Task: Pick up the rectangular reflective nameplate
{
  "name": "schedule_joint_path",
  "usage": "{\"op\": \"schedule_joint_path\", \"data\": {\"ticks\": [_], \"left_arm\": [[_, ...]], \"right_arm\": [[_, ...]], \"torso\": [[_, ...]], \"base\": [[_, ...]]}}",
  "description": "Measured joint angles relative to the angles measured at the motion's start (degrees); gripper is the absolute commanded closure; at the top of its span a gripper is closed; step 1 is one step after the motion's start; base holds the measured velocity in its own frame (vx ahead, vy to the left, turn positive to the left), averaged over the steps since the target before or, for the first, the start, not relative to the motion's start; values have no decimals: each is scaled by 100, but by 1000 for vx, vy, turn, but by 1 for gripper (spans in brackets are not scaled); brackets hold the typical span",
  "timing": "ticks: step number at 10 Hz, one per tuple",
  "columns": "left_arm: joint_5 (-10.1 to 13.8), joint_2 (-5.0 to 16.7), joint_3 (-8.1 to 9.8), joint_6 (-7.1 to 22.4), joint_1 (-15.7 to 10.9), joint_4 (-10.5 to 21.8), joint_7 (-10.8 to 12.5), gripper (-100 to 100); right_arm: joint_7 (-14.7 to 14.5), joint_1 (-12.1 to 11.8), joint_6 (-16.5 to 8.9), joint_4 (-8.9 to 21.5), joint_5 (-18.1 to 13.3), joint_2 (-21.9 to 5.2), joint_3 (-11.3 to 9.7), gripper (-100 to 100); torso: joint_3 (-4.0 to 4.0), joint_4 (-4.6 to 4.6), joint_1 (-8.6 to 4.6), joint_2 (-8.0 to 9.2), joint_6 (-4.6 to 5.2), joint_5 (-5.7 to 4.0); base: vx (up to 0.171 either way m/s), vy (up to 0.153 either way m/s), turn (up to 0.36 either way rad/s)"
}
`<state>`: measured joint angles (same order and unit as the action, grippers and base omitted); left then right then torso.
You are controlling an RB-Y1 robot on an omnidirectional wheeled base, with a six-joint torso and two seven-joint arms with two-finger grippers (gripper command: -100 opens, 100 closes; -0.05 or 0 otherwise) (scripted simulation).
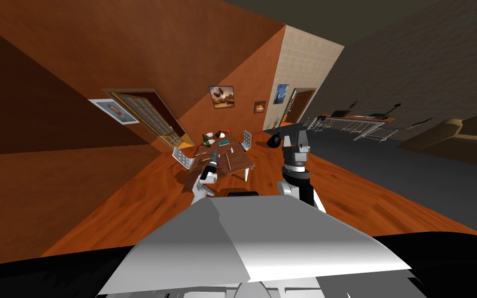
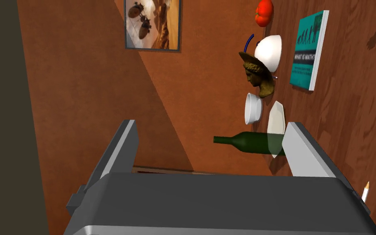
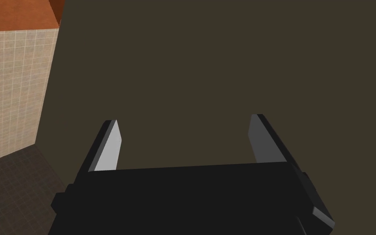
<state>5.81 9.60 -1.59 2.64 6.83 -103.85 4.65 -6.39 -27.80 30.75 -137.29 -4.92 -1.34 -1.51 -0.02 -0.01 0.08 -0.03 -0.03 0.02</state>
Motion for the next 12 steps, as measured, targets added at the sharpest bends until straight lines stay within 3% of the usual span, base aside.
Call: {"op": "schedule_joint_path", "data": {"ticks": [7,12], "left_arm": [[106,41,57,885,-575,909,-162,-100],[243,180,114,1617,-1082,1753,-334,-100]], "right_arm": [[0,0,0,0,0,0,0,0],[0,0,0,0,0,0,0,0]], "torso": [[-2,-1,-1,-4,1,0],[-4,-1,-6,-6,0,-1]], "base": [[-2,24,-85],[4,11,-67]]}}
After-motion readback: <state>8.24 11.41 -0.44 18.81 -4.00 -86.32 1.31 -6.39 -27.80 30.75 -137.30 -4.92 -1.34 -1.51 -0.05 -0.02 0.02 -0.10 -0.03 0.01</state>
